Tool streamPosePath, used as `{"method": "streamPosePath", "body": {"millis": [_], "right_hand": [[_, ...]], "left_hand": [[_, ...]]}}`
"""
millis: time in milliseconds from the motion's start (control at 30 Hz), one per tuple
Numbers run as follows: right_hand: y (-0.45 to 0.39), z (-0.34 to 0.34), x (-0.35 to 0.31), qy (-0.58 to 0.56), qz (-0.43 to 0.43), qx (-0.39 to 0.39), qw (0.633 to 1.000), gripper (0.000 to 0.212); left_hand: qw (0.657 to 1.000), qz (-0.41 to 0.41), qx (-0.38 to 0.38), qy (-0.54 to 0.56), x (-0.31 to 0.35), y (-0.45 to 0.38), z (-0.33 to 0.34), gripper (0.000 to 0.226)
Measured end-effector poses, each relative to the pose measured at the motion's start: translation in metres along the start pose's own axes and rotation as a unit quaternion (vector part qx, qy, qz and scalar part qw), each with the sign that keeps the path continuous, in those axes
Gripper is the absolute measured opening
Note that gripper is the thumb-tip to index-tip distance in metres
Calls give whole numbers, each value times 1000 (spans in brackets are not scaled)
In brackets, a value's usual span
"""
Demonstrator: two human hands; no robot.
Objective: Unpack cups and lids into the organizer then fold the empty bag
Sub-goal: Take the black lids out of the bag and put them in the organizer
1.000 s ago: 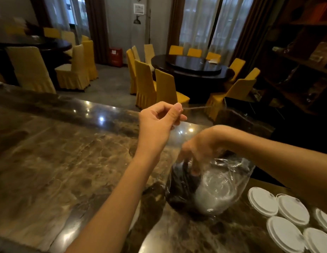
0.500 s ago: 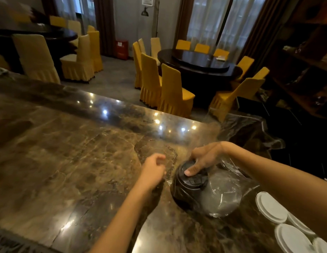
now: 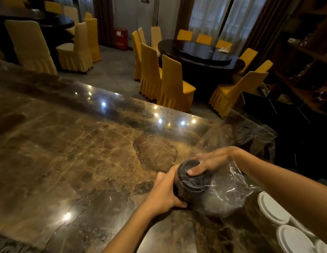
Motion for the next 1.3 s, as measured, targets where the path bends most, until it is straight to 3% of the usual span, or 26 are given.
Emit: {"method": "streamPosePath", "body": {"millis": [200, 400, 600, 767, 867, 967, 1033, 1100, 1133, 1300], "right_hand": [[-6, 3, 7, -48, -18, 0, 999, 51], [-3, 5, 13, -160, -35, -33, 986, 32], [-1, 11, 14, -170, -31, -97, 980, 54], [3, 10, 6, -159, -60, -97, 981, 47], [3, 13, 5, -166, -57, -120, 977, 48], [4, 13, 5, -191, -62, -157, 967, 36], [9, 9, 8, -215, -32, -110, 970, 21], [14, 3, 13, -265, 4, 21, 964, 40], [16, 3, 16, -255, 13, 48, 966, 49], [20, 5, 16, -290, -13, 36, 956, 62]], "left_hand": [[999, 23, 41, -6, -9, 3, 8, 119], [997, 43, 47, -34, -8, 5, 10, 118], [991, 97, 75, -50, -9, 7, 13, 116], [992, 99, 74, -23, -12, 7, 13, 118], [995, 95, 25, -12, -16, 8, 8, 120], [995, 97, -10, -1, -17, 9, 2, 116], [995, 93, -5, 17, -19, 11, 1, 102], [995, 87, 49, 26, -20, 15, 1, 86], [993, 80, 85, 27, -21, 17, 1, 84], [980, 46, 192, 20, -16, 19, 5, 54]]}}
Point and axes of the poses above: each hand's wrist, its own y-axis away from the middle knuckle, its own z-axis out of the palm, x = y × z, the point moved 1 cm from there along -y, towards the middle knuckle
